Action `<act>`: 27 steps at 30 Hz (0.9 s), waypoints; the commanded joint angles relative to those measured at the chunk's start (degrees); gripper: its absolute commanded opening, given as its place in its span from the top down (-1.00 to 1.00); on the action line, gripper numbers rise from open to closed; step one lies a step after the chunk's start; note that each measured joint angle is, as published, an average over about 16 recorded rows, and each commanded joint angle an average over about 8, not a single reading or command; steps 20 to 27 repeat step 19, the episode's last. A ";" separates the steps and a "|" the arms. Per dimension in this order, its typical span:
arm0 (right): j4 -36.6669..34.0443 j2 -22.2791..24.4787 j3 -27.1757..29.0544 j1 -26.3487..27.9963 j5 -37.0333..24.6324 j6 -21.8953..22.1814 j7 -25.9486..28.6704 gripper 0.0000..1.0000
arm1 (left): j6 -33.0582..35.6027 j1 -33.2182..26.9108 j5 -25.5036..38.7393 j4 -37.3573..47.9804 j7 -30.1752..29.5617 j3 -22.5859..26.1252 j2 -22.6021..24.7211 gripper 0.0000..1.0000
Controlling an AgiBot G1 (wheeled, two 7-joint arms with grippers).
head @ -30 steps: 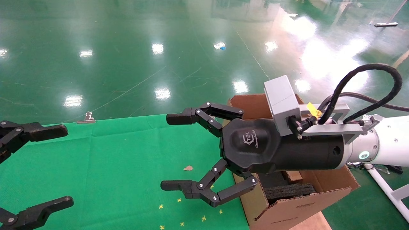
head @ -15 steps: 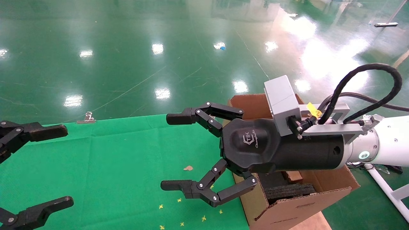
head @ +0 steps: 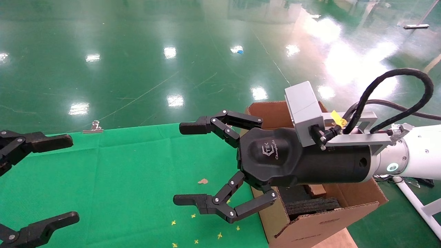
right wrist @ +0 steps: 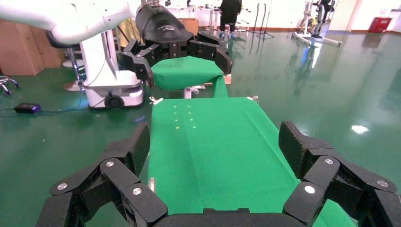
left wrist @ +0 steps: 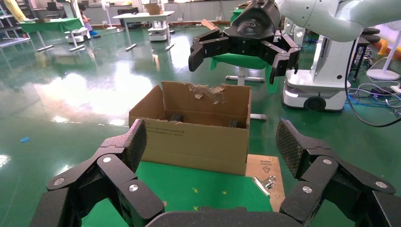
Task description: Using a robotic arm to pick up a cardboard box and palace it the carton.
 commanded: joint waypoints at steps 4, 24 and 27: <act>0.00 0.00 0.00 0.00 0.00 0.00 0.00 -1.00 | 0.00 0.00 0.00 0.00 0.00 0.00 0.00 -1.00; 0.00 0.00 0.00 0.00 0.00 0.00 0.00 -1.00 | 0.00 0.00 0.00 0.00 0.00 0.00 0.00 -1.00; 0.00 0.00 0.00 0.00 0.00 0.00 0.00 -1.00 | 0.00 0.00 0.00 0.00 0.00 0.00 0.00 -1.00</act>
